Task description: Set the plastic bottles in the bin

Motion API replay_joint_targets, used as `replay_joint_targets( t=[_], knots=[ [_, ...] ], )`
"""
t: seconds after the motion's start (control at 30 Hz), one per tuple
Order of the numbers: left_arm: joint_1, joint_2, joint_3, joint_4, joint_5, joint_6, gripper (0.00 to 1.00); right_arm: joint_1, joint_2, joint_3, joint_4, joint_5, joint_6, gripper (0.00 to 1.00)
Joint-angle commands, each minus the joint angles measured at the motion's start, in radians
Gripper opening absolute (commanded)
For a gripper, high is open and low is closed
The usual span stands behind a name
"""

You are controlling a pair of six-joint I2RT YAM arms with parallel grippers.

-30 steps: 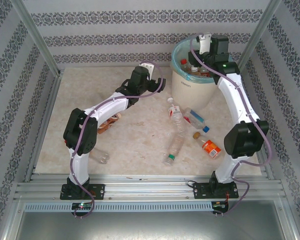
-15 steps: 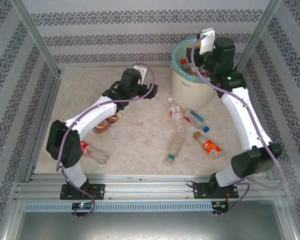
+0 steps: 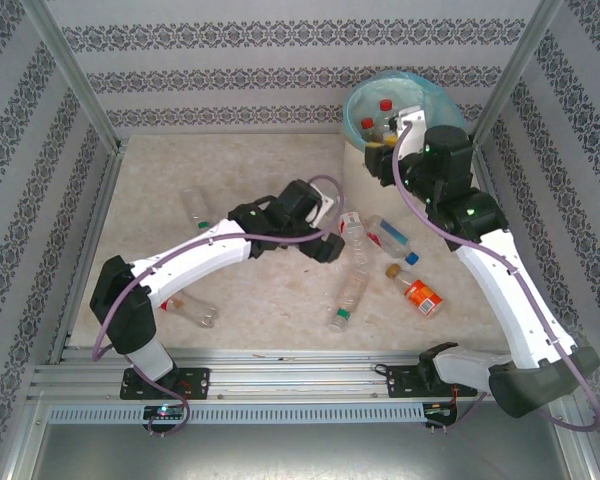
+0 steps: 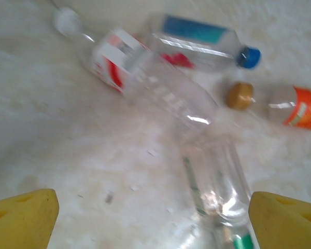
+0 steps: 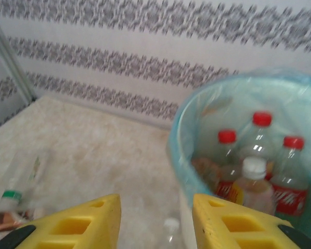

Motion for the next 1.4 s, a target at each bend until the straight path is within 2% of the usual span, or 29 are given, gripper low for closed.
replay_joint_targets(
  t=[0.0, 0.17, 0.37, 0.53, 0.83, 1.37],
  knots=[
    [-0.034, 0.044, -0.026, -0.023, 0.024, -0.1, 0.94, 0.016, -0.072, -0.071, -0.053, 0.049, 0.058, 0.42],
    [-0.034, 0.121, -0.038, 0.109, -0.031, -0.229, 0.97, 0.022, -0.152, -0.14, -0.069, 0.061, 0.087, 0.42],
    [-0.034, 0.281, 0.067, 0.179, -0.108, -0.317, 0.98, 0.021, -0.232, -0.189, -0.078, 0.076, 0.074, 0.43],
    [-0.034, 0.417, 0.198, 0.147, -0.092, -0.359, 0.98, 0.019, -0.274, -0.222, -0.084, 0.074, 0.05, 0.45],
    [-0.035, 0.539, 0.339, 0.116, -0.1, -0.378, 0.99, -0.007, -0.288, -0.245, -0.08, 0.037, 0.038, 0.45],
    [-0.033, 0.641, 0.443, 0.066, -0.112, -0.402, 1.0, -0.022, -0.278, -0.249, -0.063, 0.006, 0.056, 0.46]
  ],
)
